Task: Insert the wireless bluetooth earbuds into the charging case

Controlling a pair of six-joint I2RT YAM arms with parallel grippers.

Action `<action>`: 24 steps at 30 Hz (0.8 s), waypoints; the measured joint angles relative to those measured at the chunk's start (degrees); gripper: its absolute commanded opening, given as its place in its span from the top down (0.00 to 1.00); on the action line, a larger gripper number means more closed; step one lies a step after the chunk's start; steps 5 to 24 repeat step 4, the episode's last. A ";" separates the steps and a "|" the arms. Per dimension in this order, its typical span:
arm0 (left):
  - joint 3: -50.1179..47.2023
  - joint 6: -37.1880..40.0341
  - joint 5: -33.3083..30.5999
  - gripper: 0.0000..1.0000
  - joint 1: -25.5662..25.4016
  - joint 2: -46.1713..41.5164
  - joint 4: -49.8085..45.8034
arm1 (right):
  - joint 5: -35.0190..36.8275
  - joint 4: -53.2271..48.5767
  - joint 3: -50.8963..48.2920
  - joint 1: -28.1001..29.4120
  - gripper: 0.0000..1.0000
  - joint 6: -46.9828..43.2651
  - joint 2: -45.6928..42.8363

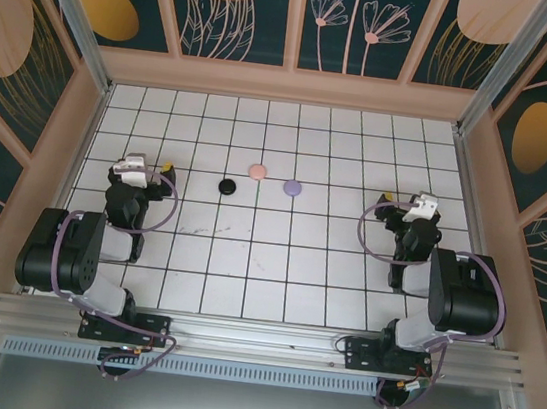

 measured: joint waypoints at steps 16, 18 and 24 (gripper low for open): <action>0.00 0.00 -0.66 0.01 -0.13 0.00 -0.26 | -1.25 0.00 0.07 -0.04 0.01 0.00 0.00; 0.00 0.00 -0.66 0.01 -0.13 0.00 -0.26 | -1.25 0.00 0.07 -0.04 0.01 0.00 0.00; 0.00 0.00 -0.66 0.01 -0.13 0.00 -0.26 | -1.25 0.00 0.07 -0.04 0.01 0.00 0.00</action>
